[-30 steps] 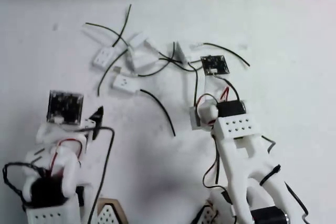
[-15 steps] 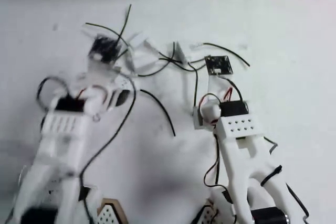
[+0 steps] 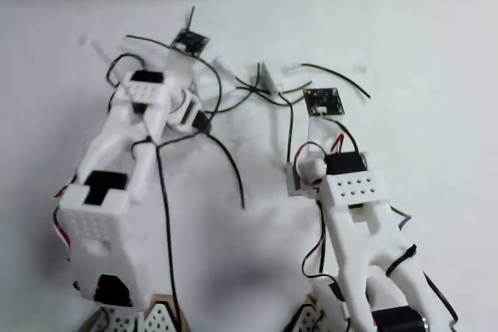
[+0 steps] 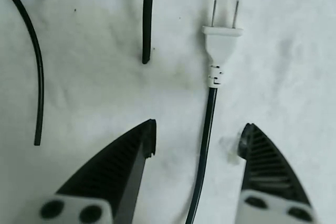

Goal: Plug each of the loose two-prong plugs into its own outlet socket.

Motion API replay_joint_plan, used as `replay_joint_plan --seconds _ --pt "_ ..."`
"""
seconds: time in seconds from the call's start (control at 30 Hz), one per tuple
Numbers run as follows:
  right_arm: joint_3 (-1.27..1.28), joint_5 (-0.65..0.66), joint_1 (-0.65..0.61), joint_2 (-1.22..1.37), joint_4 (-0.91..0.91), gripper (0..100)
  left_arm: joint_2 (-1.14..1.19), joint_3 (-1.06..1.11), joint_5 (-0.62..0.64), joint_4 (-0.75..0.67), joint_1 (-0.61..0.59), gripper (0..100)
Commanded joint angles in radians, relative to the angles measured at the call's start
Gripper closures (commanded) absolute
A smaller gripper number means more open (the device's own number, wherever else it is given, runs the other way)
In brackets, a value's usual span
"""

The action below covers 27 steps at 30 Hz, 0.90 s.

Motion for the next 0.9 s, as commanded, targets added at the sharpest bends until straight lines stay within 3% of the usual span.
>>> replay_joint_plan --seconds 0.0,0.13,0.33,0.53,0.63,0.87 --pt "-0.005 -0.002 0.007 -0.030 -0.013 74.8 0.091 -0.196 0.006 0.114 0.004 67" --pt "-0.005 -0.002 0.007 -0.030 -0.013 74.8 0.147 -0.305 0.005 0.272 0.004 69" --pt "-0.005 -0.002 0.010 -0.035 -0.013 74.8 0.157 -0.376 0.002 0.419 0.007 88" --pt "-0.005 -0.002 0.010 -0.035 -0.013 75.0 0.156 -0.522 -0.017 0.667 0.021 98" --pt "-0.005 -0.002 0.012 -0.035 -0.013 75.0 0.156 -0.609 -0.017 0.783 0.019 98" --pt "-0.005 -0.002 0.012 -0.035 -0.013 75.0 0.168 -0.629 -0.044 0.715 0.024 98"
